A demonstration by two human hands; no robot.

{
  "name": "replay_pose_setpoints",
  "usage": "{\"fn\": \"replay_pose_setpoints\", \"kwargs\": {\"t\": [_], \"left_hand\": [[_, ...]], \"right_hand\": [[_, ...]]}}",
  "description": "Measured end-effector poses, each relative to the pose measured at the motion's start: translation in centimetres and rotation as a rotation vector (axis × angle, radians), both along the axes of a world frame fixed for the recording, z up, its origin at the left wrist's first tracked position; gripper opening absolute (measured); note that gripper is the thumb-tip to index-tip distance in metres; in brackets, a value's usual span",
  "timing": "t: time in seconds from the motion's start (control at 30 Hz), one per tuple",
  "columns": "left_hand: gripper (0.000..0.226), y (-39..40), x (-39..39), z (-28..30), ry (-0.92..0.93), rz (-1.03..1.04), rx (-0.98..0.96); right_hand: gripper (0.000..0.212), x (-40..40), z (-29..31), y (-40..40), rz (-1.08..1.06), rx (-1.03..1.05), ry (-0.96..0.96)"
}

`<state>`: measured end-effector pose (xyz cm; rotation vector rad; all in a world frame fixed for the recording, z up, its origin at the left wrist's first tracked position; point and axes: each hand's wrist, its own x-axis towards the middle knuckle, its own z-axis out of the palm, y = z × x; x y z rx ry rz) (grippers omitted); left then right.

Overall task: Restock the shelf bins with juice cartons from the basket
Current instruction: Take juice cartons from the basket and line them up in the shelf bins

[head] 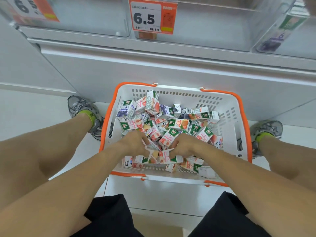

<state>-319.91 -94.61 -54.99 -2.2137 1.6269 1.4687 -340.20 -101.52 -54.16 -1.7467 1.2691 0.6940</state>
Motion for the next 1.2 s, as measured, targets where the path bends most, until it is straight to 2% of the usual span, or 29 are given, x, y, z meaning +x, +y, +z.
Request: {"fn": "replay_pose_setpoints", "kwargs": {"t": [0.17,0.27,0.33,0.47,0.6,0.7,0.8,0.93,1.07,1.2], "left_hand": [[0.030,-0.8,0.5,1.0,0.195,0.310,-0.052],[0.023,-0.5,0.1,0.6,0.243,0.413,-0.081],[0.024,0.0,0.1,-0.1,0.247,0.435,-0.046],[0.021,0.4,0.5,-1.1,0.263,0.514,0.013],[0.021,-0.1,0.7,-0.8,0.285,0.573,-0.077],[0.026,-0.2,0.4,-0.6,0.310,0.557,-0.124],[0.022,0.0,0.0,-0.6,0.297,0.512,-0.114],[0.025,0.3,-0.5,-0.7,0.227,0.457,-0.092],[0.022,0.1,-0.8,-0.6,0.214,0.397,-0.155],[0.016,-0.2,-0.9,-0.8,0.207,0.349,-0.090]], "right_hand": [[0.021,-0.7,1.9,-2.3,-0.211,-0.138,-0.133],[0.030,-1.0,1.9,-2.9,-0.369,-0.235,-0.214],[0.034,-0.9,1.9,-2.9,-0.392,-0.266,-0.232],[0.040,-0.7,2.0,-2.3,-0.465,-0.183,-0.297],[0.048,-0.8,2.0,-2.4,-0.457,-0.224,-0.328],[0.048,-1.0,1.6,-2.5,-0.486,-0.252,-0.313],[0.051,-1.3,1.0,-2.3,-0.451,-0.243,-0.273],[0.055,-1.8,0.5,-2.3,-0.484,-0.270,-0.290],[0.053,-2.2,0.1,-2.7,-0.423,-0.306,-0.249],[0.054,-2.3,0.0,-2.8,-0.421,-0.284,-0.240]]}}
